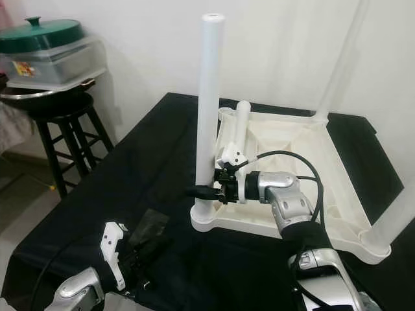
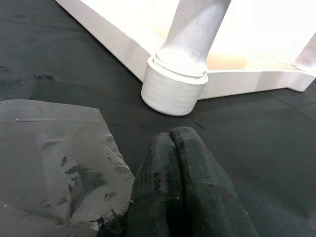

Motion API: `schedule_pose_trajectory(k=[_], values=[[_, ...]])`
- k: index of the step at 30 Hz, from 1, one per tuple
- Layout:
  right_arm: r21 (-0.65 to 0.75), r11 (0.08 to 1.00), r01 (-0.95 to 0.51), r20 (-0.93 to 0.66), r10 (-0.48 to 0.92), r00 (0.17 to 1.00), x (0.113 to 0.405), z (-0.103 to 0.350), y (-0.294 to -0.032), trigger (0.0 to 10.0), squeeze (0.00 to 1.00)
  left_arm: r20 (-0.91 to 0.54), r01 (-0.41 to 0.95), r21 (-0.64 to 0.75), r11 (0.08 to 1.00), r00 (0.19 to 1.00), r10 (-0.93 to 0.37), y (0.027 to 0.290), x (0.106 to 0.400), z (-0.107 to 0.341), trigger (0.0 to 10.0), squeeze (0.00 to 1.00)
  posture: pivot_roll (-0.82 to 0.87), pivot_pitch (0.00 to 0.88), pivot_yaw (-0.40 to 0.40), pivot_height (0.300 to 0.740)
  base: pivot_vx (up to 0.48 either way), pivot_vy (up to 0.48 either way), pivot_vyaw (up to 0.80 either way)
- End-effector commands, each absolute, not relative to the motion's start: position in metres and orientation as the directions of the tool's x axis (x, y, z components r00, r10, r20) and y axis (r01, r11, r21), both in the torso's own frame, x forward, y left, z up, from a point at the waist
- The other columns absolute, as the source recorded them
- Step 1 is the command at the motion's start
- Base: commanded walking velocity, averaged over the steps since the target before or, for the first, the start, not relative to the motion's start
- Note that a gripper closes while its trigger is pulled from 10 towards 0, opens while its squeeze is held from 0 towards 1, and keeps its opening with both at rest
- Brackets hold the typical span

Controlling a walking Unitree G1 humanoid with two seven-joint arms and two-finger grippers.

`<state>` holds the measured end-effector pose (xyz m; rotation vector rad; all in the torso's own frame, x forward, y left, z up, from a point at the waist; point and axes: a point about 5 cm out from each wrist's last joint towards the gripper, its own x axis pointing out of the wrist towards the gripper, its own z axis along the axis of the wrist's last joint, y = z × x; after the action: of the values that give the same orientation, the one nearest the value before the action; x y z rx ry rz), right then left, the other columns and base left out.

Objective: Building children table

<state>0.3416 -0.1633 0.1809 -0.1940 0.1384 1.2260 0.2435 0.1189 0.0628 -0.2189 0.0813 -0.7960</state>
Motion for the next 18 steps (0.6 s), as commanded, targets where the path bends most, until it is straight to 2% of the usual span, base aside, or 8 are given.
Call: schedule_pose_trajectory(k=[1,4,7,8,9,10,13,18], values=[[-0.052,0.335,-0.941,-0.205,0.919,0.338,0.335,0.167,-0.164,0.0,0.00,-0.004,0.700,-0.221,0.679,0.696,-0.718,0.121,0.243,0.060,10.0,0.00,0.02,0.000,0.004,0.740,0.000,0.000,0.00],[-0.041,0.403,-0.914,-0.206,0.892,0.402,0.329,0.156,-0.166,0.0,0.00,-0.006,0.700,-0.223,0.678,0.695,-0.719,0.121,0.243,0.060,10.0,0.00,0.02,0.000,0.009,0.740,0.000,0.000,0.00],[-0.015,0.586,-0.810,-0.290,0.773,0.565,0.320,0.127,-0.160,0.0,0.00,-0.008,0.701,-0.224,0.677,0.693,-0.720,0.122,0.241,0.059,10.0,0.00,0.02,0.000,-0.001,0.740,0.000,0.000,0.00],[0.023,0.801,-0.598,-0.306,0.575,0.758,0.321,0.111,-0.151,0.0,0.00,-0.009,0.701,-0.225,0.677,0.693,-0.721,0.122,0.240,0.058,10.0,0.00,0.03,0.000,-0.017,0.740,0.000,0.000,0.00],[0.023,0.801,-0.598,-0.306,0.575,0.758,0.321,0.111,-0.151,0.0,0.00,-0.009,0.701,-0.225,0.677,0.693,-0.721,0.122,0.240,0.058,10.0,0.00,0.03,0.000,-0.017,0.740,0.000,0.000,0.00],[0.044,0.911,-0.411,-0.343,0.400,0.850,0.319,0.100,-0.147,0.0,0.00,-0.009,0.701,-0.225,0.677,0.693,-0.721,0.123,0.239,0.059,10.0,0.00,0.03,0.000,-0.014,0.740,0.000,0.000,0.00],[0.187,0.915,-0.356,-0.426,0.403,0.810,0.255,0.059,-0.071,0.0,0.00,-0.013,0.694,-0.223,0.684,0.700,-0.714,0.124,0.242,0.059,10.0,0.00,0.01,0.000,0.021,0.740,0.000,0.000,0.00],[0.030,0.934,-0.356,-0.398,0.338,0.853,0.274,0.071,-0.091,0.0,0.00,-0.018,0.710,-0.231,0.665,0.681,-0.732,0.123,0.242,0.059,10.0,0.00,0.00,0.000,0.034,0.740,0.000,0.000,0.00]])
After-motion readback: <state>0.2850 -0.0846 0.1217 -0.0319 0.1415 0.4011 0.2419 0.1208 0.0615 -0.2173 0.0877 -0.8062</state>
